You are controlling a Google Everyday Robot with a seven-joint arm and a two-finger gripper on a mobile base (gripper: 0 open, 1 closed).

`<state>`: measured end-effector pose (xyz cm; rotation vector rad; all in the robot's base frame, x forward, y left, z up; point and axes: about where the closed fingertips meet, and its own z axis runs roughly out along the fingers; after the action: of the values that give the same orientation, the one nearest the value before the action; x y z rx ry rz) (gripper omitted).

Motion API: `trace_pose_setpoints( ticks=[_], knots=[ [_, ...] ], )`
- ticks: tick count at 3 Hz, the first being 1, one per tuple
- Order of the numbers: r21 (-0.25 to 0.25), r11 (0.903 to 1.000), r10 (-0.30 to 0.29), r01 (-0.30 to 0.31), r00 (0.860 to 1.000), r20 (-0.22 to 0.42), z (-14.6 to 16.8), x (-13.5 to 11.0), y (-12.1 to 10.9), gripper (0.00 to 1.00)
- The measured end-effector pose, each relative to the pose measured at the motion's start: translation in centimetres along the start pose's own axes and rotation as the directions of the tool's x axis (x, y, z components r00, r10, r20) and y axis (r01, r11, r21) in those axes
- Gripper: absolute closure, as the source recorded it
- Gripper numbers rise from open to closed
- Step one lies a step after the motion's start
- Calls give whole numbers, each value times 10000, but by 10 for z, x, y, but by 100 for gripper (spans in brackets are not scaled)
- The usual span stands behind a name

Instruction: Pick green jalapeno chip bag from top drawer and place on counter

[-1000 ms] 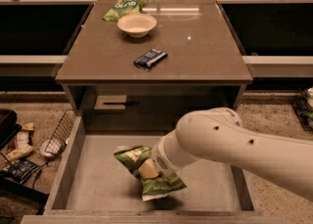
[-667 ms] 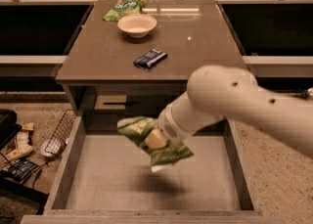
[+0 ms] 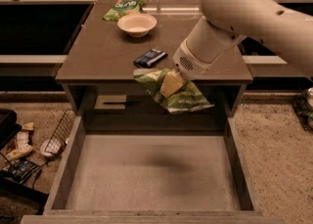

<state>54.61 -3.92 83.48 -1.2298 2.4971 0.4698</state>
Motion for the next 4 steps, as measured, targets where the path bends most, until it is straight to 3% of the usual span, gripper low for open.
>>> trace_pose_setpoints(
  ticks=[1,2,3,4],
  knots=[
    [-19,10000,-25,25,10000,39,0,-1,2,100],
    [484,9984,267,-285,9989,380,-24,-14,-20,100],
    [1321,9881,667,-783,9937,903,-66,-28,-71,100],
    [2395,9615,899,-1347,9778,1891,-116,-46,-133,100]
  ],
)
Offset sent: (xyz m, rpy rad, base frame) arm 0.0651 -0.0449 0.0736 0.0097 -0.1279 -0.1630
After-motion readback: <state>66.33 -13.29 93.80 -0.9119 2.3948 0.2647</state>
